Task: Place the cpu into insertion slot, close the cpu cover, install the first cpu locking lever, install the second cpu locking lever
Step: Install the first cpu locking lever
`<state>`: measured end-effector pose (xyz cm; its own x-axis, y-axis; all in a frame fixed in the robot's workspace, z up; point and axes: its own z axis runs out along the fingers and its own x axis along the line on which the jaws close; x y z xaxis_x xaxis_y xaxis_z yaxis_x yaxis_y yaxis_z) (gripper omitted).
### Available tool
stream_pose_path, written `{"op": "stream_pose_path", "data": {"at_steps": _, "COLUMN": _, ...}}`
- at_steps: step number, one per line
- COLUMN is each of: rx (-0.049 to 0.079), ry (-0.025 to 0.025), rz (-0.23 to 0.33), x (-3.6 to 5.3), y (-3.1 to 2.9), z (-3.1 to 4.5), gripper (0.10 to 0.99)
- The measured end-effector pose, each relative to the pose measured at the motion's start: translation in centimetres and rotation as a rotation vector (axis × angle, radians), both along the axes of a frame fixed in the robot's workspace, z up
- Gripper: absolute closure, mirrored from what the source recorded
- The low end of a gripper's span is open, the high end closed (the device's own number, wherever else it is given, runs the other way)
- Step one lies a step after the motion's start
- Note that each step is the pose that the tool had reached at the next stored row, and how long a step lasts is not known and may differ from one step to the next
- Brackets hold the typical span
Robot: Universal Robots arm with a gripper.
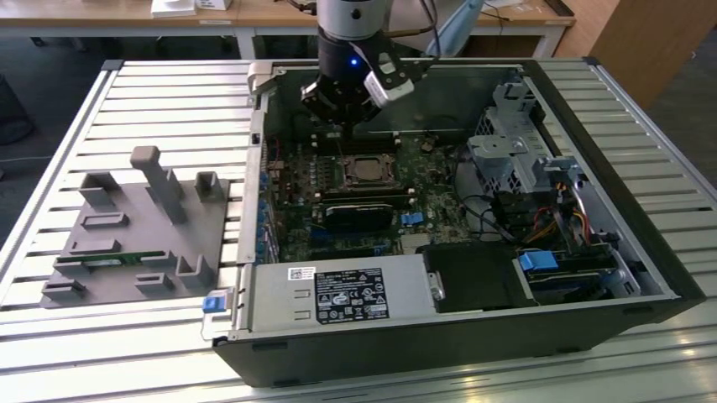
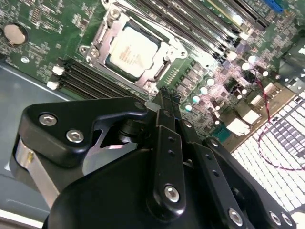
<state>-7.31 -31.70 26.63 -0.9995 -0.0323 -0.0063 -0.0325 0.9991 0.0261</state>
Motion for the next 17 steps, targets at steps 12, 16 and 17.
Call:
{"op": "stream_pose_path", "data": {"at_steps": 12, "rx": 0.0, "ry": -0.0004, "rz": 0.0, "x": -1.67, "y": 0.0, "z": -0.3, "gripper": 0.969}}
{"op": "stream_pose_path", "data": {"at_steps": 16, "rx": 0.0, "ry": -0.0003, "rz": 0.0, "x": -2.04, "y": 0.06, "z": -0.34, "gripper": 0.969}}
{"op": "stream_pose_path", "data": {"at_steps": 17, "rx": 0.0, "ry": -0.0004, "rz": 0.0, "x": -2.1, "y": 0.09, "z": -0.36, "gripper": 0.969}}
